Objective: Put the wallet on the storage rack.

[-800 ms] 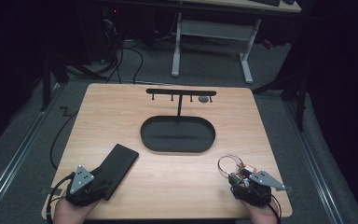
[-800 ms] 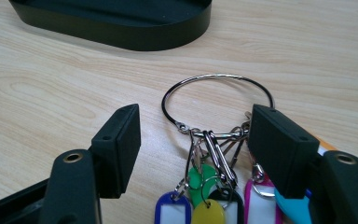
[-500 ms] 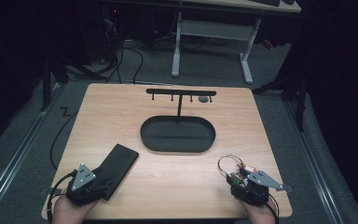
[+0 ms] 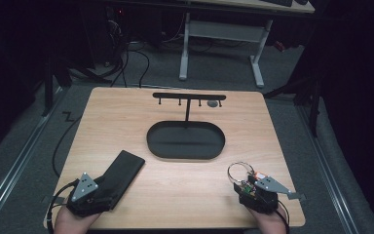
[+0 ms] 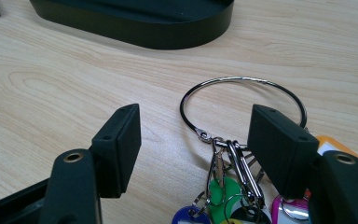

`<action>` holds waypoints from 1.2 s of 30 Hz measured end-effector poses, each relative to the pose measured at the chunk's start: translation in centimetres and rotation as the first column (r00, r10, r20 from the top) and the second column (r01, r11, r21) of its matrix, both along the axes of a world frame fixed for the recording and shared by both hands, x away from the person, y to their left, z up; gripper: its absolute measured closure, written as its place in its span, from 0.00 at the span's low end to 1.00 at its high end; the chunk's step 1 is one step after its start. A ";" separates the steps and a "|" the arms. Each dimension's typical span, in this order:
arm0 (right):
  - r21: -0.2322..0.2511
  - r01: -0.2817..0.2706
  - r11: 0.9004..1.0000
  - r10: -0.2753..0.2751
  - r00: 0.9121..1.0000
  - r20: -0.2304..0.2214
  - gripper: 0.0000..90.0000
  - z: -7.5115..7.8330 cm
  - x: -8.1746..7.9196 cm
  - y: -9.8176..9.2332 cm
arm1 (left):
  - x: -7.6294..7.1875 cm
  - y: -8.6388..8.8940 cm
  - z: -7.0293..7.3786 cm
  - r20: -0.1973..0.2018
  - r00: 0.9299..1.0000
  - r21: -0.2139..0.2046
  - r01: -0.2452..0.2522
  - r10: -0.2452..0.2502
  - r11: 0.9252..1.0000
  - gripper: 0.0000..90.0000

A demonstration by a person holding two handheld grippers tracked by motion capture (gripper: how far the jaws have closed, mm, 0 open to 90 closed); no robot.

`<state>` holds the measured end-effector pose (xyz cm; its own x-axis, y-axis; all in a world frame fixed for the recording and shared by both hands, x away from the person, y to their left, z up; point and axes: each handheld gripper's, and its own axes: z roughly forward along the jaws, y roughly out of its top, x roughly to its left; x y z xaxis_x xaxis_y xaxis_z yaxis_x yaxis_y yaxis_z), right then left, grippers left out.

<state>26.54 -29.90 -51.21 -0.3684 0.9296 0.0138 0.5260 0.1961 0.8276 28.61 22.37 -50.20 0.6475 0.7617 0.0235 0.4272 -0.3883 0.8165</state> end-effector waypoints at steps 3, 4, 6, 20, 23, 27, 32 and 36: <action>0.005 0.003 1.000 -0.003 1.000 -0.003 0.37 0.0 0.1 -0.1 | 0.0 -0.2 -0.1 0.007 1.000 0.029 -0.003 0.003 1.000 0.27; 0.008 0.006 1.000 -0.006 1.000 -0.005 0.37 0.0 0.1 -0.1 | 0.0 -0.3 -0.1 0.008 1.000 0.032 -0.001 0.001 0.999 0.26; 0.010 0.007 1.000 -0.006 1.000 -0.007 0.37 0.0 0.1 -0.1 | 0.1 -0.4 -0.2 -0.017 1.000 0.031 0.026 -0.025 0.999 0.24; -0.006 -0.012 1.000 0.012 0.999 -0.037 0.37 -0.3 0.2 0.1 | 0.3 -2.4 -0.9 -0.014 0.997 0.211 0.083 -0.082 0.974 0.30; 0.000 -0.007 1.000 0.007 0.999 -0.043 0.37 -0.4 0.2 0.0 | -0.1 -2.8 -0.9 0.007 0.995 0.240 0.095 -0.099 0.966 0.34; -0.002 -0.006 1.000 0.006 0.999 -0.043 0.37 -0.4 0.2 -0.1 | -0.3 -3.4 -1.1 0.030 0.993 0.284 0.101 -0.114 0.954 0.38; 0.001 0.001 1.000 -0.001 0.999 -0.047 0.37 -0.5 0.3 -0.1 | -0.5 -4.0 -1.6 0.034 0.993 0.364 0.094 -0.114 0.927 0.42; 0.000 0.002 1.000 -0.002 0.999 -0.046 0.38 -0.5 0.3 -0.1 | -0.5 -4.2 -2.0 0.051 0.993 0.400 0.078 -0.108 0.913 0.48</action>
<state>26.85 -30.04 -51.66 -0.3651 0.9304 0.0310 0.5643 0.1947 0.8023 28.10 18.17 -52.17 0.7003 0.6168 0.3592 0.3203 -0.7213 0.6140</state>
